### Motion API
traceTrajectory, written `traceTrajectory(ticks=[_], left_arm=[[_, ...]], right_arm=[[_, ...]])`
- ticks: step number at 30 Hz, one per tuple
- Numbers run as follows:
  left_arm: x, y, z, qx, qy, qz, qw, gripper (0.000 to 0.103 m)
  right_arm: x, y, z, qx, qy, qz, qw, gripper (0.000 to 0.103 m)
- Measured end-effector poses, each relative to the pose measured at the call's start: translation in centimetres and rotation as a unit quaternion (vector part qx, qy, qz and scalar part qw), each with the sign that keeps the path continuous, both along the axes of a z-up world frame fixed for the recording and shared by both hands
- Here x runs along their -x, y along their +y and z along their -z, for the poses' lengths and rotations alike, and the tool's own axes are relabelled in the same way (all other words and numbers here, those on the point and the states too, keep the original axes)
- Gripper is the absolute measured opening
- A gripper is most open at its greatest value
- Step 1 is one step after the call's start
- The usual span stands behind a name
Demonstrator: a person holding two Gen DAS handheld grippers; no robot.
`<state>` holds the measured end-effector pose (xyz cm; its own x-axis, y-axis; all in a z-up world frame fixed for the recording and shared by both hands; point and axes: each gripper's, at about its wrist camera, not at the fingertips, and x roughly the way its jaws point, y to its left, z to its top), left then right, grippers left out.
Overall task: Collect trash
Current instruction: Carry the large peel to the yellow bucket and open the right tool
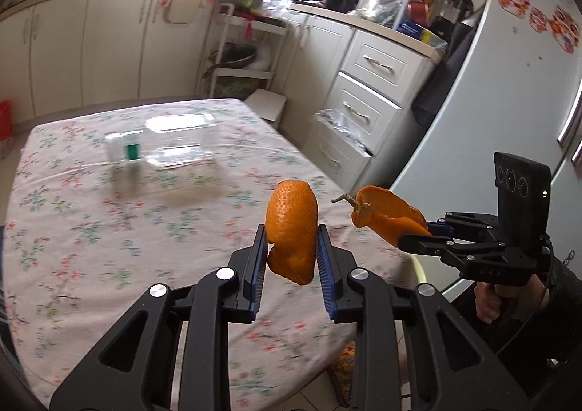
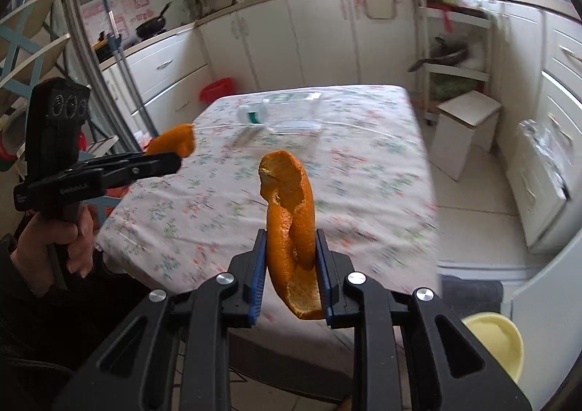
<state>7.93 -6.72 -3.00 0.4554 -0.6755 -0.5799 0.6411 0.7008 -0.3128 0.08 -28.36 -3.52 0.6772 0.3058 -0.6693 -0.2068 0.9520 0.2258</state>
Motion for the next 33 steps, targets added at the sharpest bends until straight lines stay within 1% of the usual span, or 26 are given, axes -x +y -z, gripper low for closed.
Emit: traceTrajectory(ticks=[4, 8, 10, 14, 16, 19, 21, 23, 24, 27, 29, 31, 33], left_arm=[[1.4, -3.3, -0.2, 0.005, -0.006, 0.023, 0.9997, 0.026], [2.9, -7.2, -0.3, 0.006, -0.012, 0.043, 0.9990, 0.028], [3.4, -8.9, 0.0, 0.001, -0.014, 0.049, 0.9987, 0.029], [4.1, -11.8, 0.6, -0.007, -0.007, 0.058, 0.9983, 0.030], [3.7, -12.1, 1.0, -0.007, 0.000, 0.049, 0.9988, 0.030], [2.8, -11.8, 1.9, -0.007, 0.020, 0.035, 0.9991, 0.032], [2.3, -11.6, 2.7, -0.021, 0.028, 0.025, 0.9991, 0.040], [1.9, -11.2, 3.4, -0.028, 0.036, 0.018, 0.9988, 0.042], [1.7, -10.9, 3.7, -0.029, 0.039, 0.013, 0.9987, 0.045], [1.4, -9.6, 4.2, -0.038, 0.042, -0.002, 0.9984, 0.051], [1.3, -8.9, 4.5, -0.041, 0.043, -0.010, 0.9982, 0.053], [1.1, -8.5, 4.8, -0.047, 0.046, -0.015, 0.9977, 0.056], [0.9, -8.6, 5.0, -0.054, 0.049, -0.017, 0.9972, 0.057]], right_arm=[[2.5, -4.1, 0.1, -0.007, -0.001, 0.049, 0.999, 0.026], [4.6, -8.4, 0.4, -0.006, 0.001, 0.105, 0.995, 0.026], [5.3, -10.0, 1.1, -0.002, 0.011, 0.130, 0.991, 0.026], [5.9, -13.4, 3.6, -0.001, 0.054, 0.183, 0.982, 0.027], [6.0, -14.6, 4.8, -0.009, 0.077, 0.202, 0.976, 0.027], [5.9, -15.4, 5.5, -0.028, 0.093, 0.215, 0.972, 0.027], [5.7, -15.1, 5.4, -0.019, 0.092, 0.216, 0.972, 0.027], [5.4, -14.7, 5.5, 0.002, 0.097, 0.218, 0.971, 0.027], [5.3, -14.6, 5.7, 0.010, 0.102, 0.220, 0.970, 0.027], [5.4, -15.7, 6.9, 0.013, 0.126, 0.234, 0.964, 0.027], [5.5, -16.4, 7.5, 0.013, 0.139, 0.246, 0.959, 0.034], [5.5, -17.0, 8.2, 0.009, 0.155, 0.258, 0.954, 0.051], [5.6, -17.1, 8.3, 0.003, 0.156, 0.258, 0.954, 0.052]])
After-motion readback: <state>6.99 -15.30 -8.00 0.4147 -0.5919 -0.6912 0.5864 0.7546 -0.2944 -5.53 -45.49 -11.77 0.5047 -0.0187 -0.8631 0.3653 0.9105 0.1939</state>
